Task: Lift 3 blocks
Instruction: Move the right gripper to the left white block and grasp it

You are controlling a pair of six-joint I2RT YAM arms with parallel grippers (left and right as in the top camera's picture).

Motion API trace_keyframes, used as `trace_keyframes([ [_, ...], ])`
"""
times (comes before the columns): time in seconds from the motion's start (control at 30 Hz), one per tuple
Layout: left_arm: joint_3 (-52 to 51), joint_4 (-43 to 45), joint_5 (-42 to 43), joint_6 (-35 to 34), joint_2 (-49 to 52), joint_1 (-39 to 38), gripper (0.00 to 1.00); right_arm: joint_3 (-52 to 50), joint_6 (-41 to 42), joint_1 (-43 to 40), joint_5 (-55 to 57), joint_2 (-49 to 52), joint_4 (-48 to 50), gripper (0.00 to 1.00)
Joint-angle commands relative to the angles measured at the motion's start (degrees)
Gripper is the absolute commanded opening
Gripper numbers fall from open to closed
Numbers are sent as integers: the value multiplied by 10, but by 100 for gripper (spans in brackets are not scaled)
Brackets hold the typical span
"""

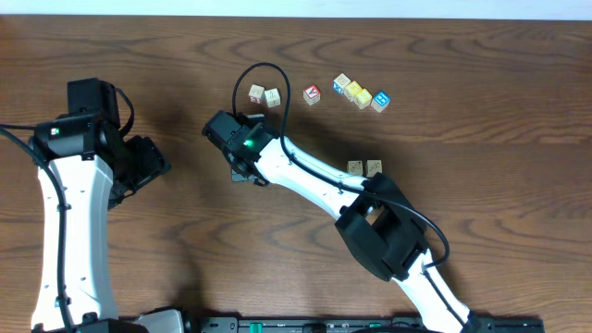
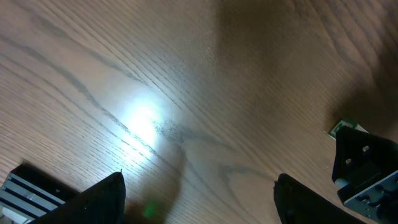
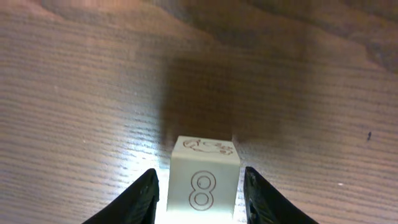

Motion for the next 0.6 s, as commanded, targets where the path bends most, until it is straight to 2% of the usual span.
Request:
trace_keyframes([
  [0.0,10,-3,-4,-5,-2,2,77,-1,3,2,21,4,6,42],
  [0.37,10,-4,-4,-5,-2,2,77,-6,8,2,27,5,13,42],
  [0.57,10,-3,-4,-5,-2,2,77,-7,8,2,27,5,14,39],
])
